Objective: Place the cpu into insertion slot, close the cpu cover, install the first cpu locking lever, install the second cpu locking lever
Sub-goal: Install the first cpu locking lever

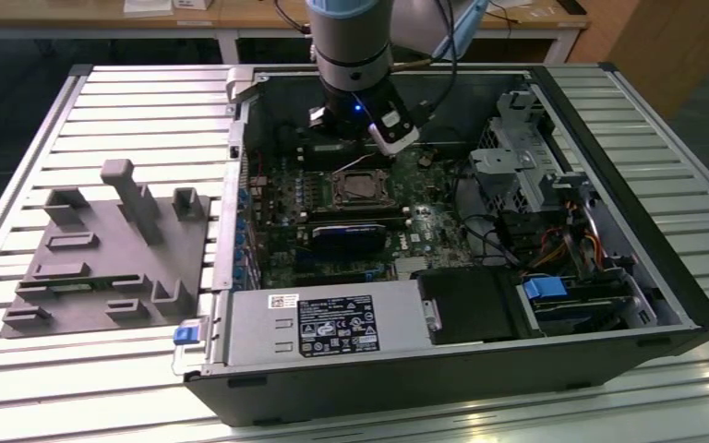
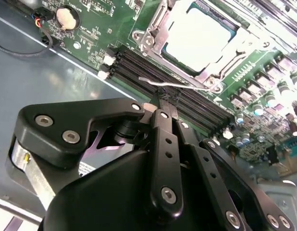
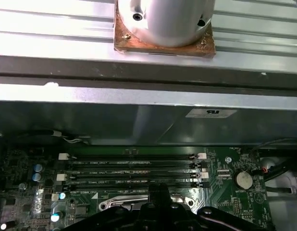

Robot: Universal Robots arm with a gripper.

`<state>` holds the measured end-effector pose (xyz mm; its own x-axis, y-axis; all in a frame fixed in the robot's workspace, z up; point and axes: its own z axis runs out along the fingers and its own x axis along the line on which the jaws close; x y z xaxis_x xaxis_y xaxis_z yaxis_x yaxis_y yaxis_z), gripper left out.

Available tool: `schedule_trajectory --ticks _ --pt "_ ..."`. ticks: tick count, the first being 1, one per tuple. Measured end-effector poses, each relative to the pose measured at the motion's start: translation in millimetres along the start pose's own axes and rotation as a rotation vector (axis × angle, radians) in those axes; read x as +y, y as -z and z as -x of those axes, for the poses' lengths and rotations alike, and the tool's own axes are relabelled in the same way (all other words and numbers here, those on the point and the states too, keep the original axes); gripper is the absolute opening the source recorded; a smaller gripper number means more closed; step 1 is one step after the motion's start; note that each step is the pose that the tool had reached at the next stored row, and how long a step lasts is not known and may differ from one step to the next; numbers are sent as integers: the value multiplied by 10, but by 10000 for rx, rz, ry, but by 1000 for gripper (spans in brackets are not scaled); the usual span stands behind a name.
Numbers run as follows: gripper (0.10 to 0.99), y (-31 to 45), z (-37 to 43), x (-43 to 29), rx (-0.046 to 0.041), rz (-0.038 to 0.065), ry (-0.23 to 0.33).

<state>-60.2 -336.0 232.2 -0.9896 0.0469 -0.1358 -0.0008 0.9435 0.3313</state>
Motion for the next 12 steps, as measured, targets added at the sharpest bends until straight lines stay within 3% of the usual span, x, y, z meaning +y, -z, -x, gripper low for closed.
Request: schedule_trajectory --ticks 12 --pt "102 -149 -30 -56 -139 24 41"
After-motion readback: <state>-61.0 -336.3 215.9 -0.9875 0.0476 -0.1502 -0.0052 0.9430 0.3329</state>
